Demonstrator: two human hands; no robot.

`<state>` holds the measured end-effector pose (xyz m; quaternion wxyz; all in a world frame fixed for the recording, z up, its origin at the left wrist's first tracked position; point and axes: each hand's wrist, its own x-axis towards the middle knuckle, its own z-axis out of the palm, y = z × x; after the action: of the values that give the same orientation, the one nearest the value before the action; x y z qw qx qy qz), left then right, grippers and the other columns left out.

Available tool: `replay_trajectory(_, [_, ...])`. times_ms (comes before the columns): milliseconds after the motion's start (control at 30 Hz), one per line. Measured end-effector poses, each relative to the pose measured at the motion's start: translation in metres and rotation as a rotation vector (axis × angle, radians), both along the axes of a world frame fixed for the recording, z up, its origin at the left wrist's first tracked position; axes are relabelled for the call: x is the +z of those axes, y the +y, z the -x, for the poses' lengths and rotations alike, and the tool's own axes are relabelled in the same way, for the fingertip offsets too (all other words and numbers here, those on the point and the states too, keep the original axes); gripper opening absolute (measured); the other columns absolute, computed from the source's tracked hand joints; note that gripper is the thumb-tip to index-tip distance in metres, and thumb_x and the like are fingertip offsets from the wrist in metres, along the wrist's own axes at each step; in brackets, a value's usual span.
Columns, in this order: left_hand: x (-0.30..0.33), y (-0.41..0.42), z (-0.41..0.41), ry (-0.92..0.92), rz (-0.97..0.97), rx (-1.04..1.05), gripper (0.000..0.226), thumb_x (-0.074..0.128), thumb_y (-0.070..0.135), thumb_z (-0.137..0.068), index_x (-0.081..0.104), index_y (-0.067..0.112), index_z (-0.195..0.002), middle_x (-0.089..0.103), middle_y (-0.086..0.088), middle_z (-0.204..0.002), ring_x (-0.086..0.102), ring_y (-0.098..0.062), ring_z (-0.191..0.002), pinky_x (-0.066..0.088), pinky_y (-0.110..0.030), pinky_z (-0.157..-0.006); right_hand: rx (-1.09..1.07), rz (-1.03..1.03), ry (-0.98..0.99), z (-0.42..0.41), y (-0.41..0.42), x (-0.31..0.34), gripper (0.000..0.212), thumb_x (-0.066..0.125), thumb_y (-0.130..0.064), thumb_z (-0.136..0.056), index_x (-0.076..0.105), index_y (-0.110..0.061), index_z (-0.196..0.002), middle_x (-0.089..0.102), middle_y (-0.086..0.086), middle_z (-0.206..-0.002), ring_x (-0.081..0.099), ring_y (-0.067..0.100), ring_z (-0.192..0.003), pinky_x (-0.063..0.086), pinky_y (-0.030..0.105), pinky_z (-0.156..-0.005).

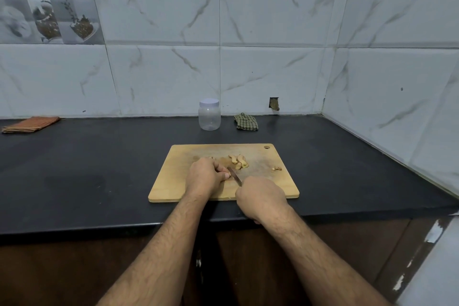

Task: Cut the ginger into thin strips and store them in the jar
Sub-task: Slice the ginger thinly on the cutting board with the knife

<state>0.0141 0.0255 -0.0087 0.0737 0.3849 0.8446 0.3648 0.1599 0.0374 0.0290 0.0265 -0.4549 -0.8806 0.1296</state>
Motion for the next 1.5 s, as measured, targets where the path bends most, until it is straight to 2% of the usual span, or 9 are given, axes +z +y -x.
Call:
replay_trajectory(233, [-0.002, 0.001, 0.0, 0.038, 0.001, 0.014, 0.003, 0.077, 0.029, -0.082, 0.076, 0.027, -0.081, 0.073, 0.011, -0.088, 0.059, -0.006, -0.08, 0.04, -0.024, -0.069, 0.008, -0.008, -0.021, 0.002, 0.002, -0.003, 0.023, 0.047, -0.019, -0.098, 0.063, -0.015, -0.114, 0.065, 0.005, -0.106, 0.062, 0.022, -0.094, 0.053, 0.036, -0.081])
replay_trajectory(433, [-0.002, 0.002, 0.0, 0.022, -0.001, 0.026, 0.003, 0.077, 0.028, -0.082, 0.078, 0.026, -0.081, 0.073, 0.012, -0.087, 0.058, -0.004, -0.079, 0.041, -0.023, -0.069, 0.008, -0.004, -0.049, 0.005, 0.004, -0.001, 0.019, 0.05, -0.021, -0.098, 0.062, -0.015, -0.112, 0.063, 0.004, -0.099, 0.064, 0.021, -0.09, 0.054, 0.034, -0.077])
replay_trajectory(600, [-0.001, 0.0, -0.002, 0.023, -0.01, 0.031, 0.003, 0.077, 0.027, -0.083, 0.076, 0.025, -0.08, 0.071, 0.012, -0.084, 0.055, -0.002, -0.074, 0.038, -0.022, -0.068, 0.022, -0.015, -0.075, 0.007, 0.005, -0.002, 0.02, 0.051, -0.021, -0.099, 0.062, -0.015, -0.114, 0.064, 0.004, -0.106, 0.06, 0.021, -0.09, 0.05, 0.034, -0.077])
replay_trajectory(800, [0.001, -0.001, -0.004, 0.017, -0.02, 0.029, 0.01, 0.077, 0.025, -0.083, 0.072, 0.027, -0.074, 0.07, 0.013, -0.082, 0.054, -0.003, -0.075, 0.038, -0.022, -0.068, 0.047, -0.032, -0.066, 0.005, 0.007, 0.003, 0.019, 0.048, -0.02, -0.098, 0.064, -0.013, -0.107, 0.059, 0.002, -0.091, 0.057, 0.02, -0.079, 0.05, 0.032, -0.072])
replay_trajectory(1067, [-0.001, -0.001, -0.004, 0.022, -0.019, 0.026, 0.016, 0.077, 0.025, -0.082, 0.069, 0.028, -0.069, 0.07, 0.013, -0.079, 0.056, -0.004, -0.075, 0.038, -0.022, -0.066, 0.086, -0.054, -0.102, 0.009, 0.006, 0.009, 0.024, 0.048, -0.015, -0.098, 0.061, -0.012, -0.118, 0.062, 0.005, -0.104, 0.054, 0.019, -0.075, 0.055, 0.035, -0.078])
replay_trajectory(1200, [0.0, -0.001, -0.004, 0.025, -0.013, 0.026, 0.011, 0.077, 0.026, -0.083, 0.072, 0.027, -0.073, 0.071, 0.011, -0.083, 0.057, -0.003, -0.075, 0.037, -0.022, -0.065, 0.086, -0.02, -0.083, 0.007, 0.004, 0.013, 0.027, 0.048, -0.011, -0.095, 0.061, -0.011, -0.118, 0.052, 0.003, -0.087, 0.059, 0.022, -0.081, 0.059, 0.038, -0.081])
replay_trajectory(1367, [0.0, -0.001, -0.005, 0.069, 0.017, 0.028, 0.012, 0.073, 0.03, -0.086, 0.069, 0.029, -0.075, 0.069, 0.011, -0.083, 0.057, -0.007, -0.079, 0.039, -0.025, -0.067, 0.052, 0.021, -0.108, -0.003, -0.002, 0.011, 0.017, 0.052, -0.015, -0.095, 0.061, -0.013, -0.109, 0.052, 0.001, -0.08, 0.061, 0.02, -0.08, 0.058, 0.036, -0.083])
replay_trajectory(1467, [0.002, -0.002, -0.007, 0.159, 0.079, 0.008, 0.014, 0.068, 0.032, -0.09, 0.067, 0.027, -0.076, 0.071, 0.006, -0.087, 0.061, -0.013, -0.083, 0.04, -0.026, -0.068, 0.045, 0.004, -0.114, -0.007, -0.005, 0.006, 0.002, 0.053, -0.017, -0.095, 0.053, -0.016, -0.094, 0.052, 0.001, -0.079, 0.055, 0.017, -0.068, 0.058, 0.038, -0.083])
replay_trajectory(1500, [0.003, -0.002, -0.008, 0.193, 0.103, -0.004, 0.014, 0.066, 0.032, -0.091, 0.07, 0.025, -0.08, 0.071, 0.004, -0.088, 0.062, -0.015, -0.084, 0.04, -0.025, -0.068, 0.04, -0.001, -0.11, -0.008, -0.005, 0.004, 0.006, 0.053, -0.017, -0.095, 0.051, -0.016, -0.089, 0.051, 0.001, -0.079, 0.052, 0.017, -0.064, 0.058, 0.039, -0.083])
